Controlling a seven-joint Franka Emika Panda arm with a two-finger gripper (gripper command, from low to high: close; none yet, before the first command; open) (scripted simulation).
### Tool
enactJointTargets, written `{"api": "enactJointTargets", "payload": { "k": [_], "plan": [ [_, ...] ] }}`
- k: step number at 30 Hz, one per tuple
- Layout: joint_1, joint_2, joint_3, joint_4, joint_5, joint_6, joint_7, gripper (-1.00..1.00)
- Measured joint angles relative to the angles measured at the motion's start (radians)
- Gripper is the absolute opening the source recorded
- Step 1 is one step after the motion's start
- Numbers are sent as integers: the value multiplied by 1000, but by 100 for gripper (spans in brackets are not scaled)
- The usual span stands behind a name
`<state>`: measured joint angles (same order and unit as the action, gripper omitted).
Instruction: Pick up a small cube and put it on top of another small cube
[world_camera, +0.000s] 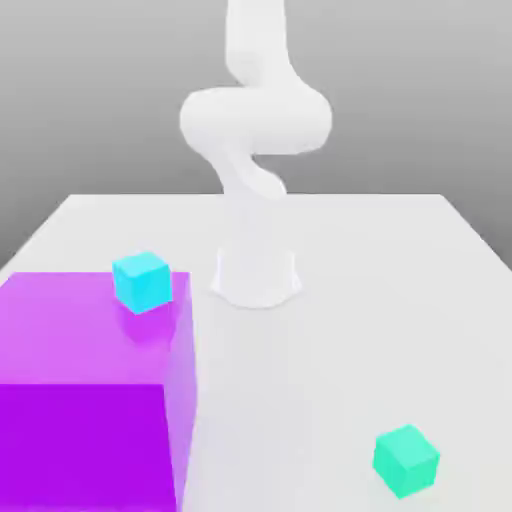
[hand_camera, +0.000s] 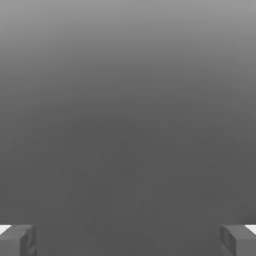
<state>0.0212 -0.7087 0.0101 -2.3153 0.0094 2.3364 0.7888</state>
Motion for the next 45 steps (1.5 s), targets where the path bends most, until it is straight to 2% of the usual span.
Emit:
{"api": "enactJointTargets", "payload": {
  "k": [15, 25, 30, 31, 38, 43, 45],
  "plan": [
    [111, 549, 99, -92, 12, 219, -36, 0],
    [204, 915, 135, -151, -80, 362, 12, 0],
    [246, 1097, 94, -129, -137, 492, 52, 0],
    [253, 1124, 86, -124, -143, 514, 57, -100],
    [251, 1126, 86, -123, -147, 516, 60, -100],
    [225, 975, 126, -149, -99, 390, 22, -100],
    [242, 980, 143, -97, -101, 340, 6, -100]
  ]
}}
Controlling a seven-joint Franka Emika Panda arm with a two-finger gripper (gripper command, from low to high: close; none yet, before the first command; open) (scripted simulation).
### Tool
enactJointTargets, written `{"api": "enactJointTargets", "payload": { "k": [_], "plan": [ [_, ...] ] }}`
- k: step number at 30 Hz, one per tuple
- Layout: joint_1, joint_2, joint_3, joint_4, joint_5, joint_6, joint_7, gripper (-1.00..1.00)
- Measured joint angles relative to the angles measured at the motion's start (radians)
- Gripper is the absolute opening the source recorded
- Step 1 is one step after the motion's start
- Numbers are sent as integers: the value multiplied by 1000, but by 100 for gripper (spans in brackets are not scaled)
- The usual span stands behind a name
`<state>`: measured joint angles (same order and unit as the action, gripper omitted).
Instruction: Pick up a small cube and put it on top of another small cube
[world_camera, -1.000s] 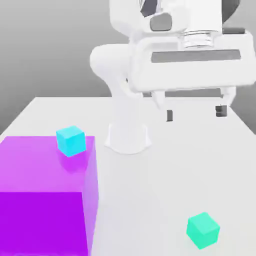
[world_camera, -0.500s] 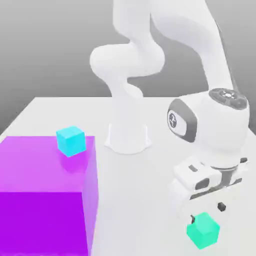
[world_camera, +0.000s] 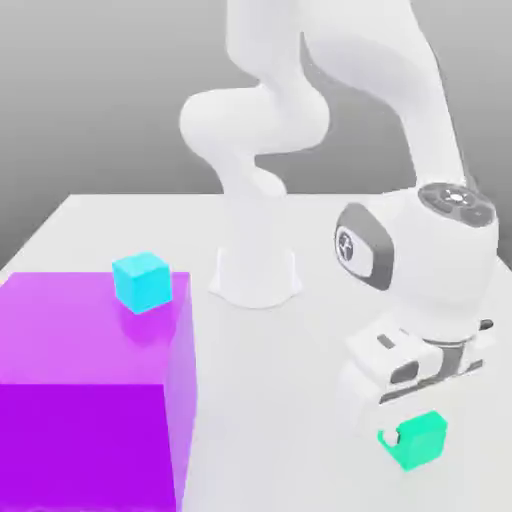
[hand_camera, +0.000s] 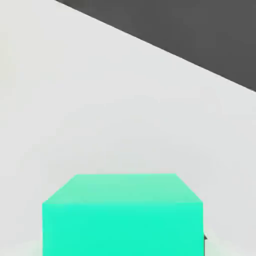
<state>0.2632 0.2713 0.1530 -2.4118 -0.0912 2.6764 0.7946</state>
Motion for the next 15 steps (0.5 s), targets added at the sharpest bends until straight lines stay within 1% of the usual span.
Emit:
{"api": "enactJointTargets", "payload": {
  "k": [9, 12, 13, 15],
  "plan": [
    [100, 111, 80, 318, -42, -215, -71, -100],
    [126, 200, 65, 352, -73, -162, -59, -100],
    [134, 232, 56, 356, -83, -134, -54, 100],
    [134, 232, 56, 356, -83, -134, -54, 100]
  ]
}}
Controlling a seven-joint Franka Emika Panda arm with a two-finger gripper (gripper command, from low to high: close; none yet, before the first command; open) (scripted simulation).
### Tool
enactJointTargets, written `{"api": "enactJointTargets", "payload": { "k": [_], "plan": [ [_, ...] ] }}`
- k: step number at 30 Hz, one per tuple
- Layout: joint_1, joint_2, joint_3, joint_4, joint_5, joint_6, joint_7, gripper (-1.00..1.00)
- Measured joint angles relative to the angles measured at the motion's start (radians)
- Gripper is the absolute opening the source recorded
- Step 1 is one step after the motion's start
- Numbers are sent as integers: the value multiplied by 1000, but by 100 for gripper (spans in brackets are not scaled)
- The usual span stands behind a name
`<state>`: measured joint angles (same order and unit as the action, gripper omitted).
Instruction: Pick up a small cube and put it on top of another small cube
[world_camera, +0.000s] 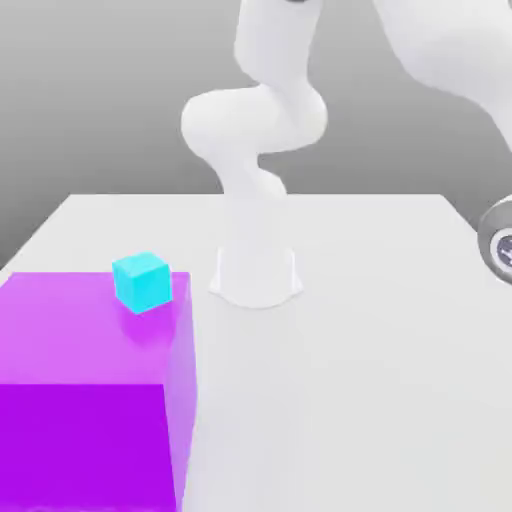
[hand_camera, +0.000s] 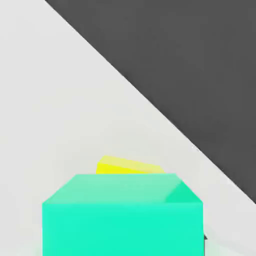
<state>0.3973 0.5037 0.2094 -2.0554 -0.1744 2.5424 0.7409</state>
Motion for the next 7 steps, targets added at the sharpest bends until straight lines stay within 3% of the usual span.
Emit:
{"api": "enactJointTargets", "payload": {
  "k": [7],
  "plan": [
    [-6, -47, 10, -1, 14, -45, -9, 100]
  ]
}}
